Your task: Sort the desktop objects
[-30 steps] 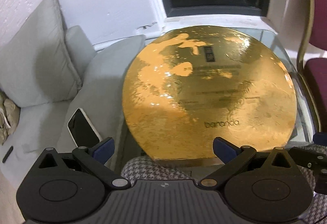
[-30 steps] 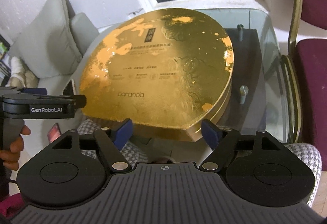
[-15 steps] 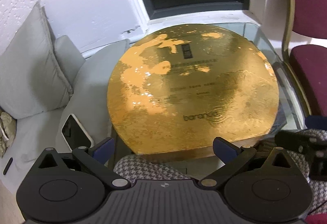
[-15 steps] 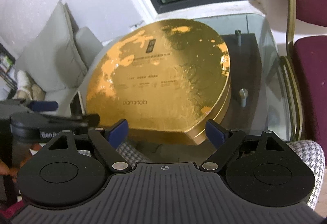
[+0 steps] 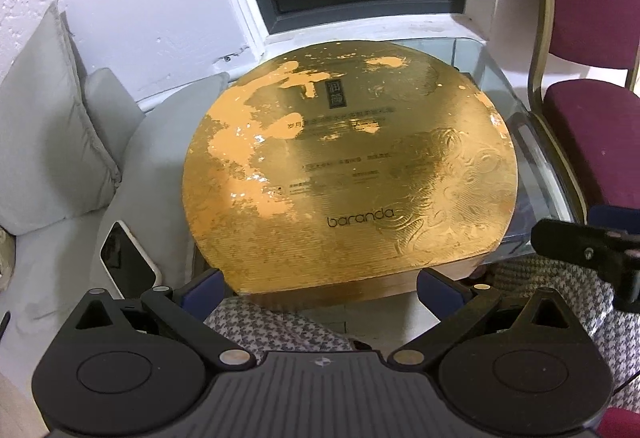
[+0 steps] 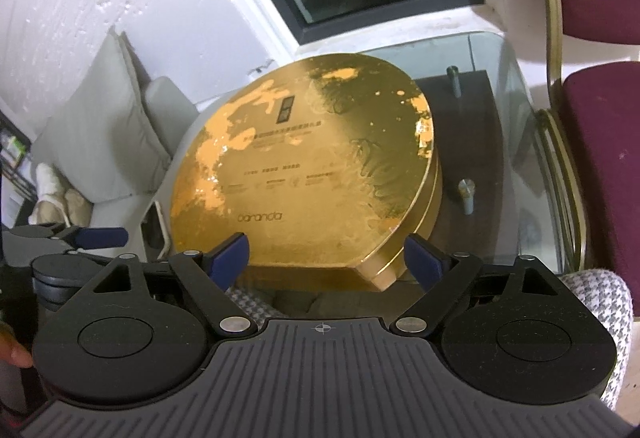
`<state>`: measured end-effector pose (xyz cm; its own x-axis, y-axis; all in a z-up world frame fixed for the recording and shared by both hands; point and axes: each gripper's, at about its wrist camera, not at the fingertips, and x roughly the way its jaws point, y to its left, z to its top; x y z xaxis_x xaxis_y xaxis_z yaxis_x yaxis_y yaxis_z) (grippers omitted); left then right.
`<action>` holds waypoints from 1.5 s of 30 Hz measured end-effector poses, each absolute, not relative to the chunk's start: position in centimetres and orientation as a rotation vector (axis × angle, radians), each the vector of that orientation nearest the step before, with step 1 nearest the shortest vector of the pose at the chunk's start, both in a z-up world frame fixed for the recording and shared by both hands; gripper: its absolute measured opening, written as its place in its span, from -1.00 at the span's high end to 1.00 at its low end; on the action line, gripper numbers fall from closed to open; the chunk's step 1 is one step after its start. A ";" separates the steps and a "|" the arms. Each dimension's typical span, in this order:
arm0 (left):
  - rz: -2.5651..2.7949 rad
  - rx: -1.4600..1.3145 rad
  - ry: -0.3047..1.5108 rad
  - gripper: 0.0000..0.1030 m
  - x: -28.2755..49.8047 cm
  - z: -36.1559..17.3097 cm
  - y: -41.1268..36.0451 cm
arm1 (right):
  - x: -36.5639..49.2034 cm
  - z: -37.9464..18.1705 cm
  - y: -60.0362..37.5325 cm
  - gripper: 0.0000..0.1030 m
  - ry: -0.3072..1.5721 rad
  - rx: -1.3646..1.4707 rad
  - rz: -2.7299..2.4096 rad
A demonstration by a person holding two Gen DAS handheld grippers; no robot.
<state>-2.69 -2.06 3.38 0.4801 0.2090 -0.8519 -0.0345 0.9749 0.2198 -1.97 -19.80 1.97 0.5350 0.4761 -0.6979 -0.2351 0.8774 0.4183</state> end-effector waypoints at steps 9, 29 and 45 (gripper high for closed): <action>0.141 0.172 1.071 -0.99 -2.8 3.2 -2.1 | -2.0 2.1 -20.1 -0.73 0.913 0.286 0.421; 0.110 0.119 1.075 -0.99 -3.3 3.0 -1.1 | -2.4 3.7 -19.3 -0.74 0.899 0.228 0.379; 0.091 0.122 1.136 -0.99 -4.8 2.0 -1.5 | -3.7 3.2 -18.1 -0.74 0.967 0.123 0.379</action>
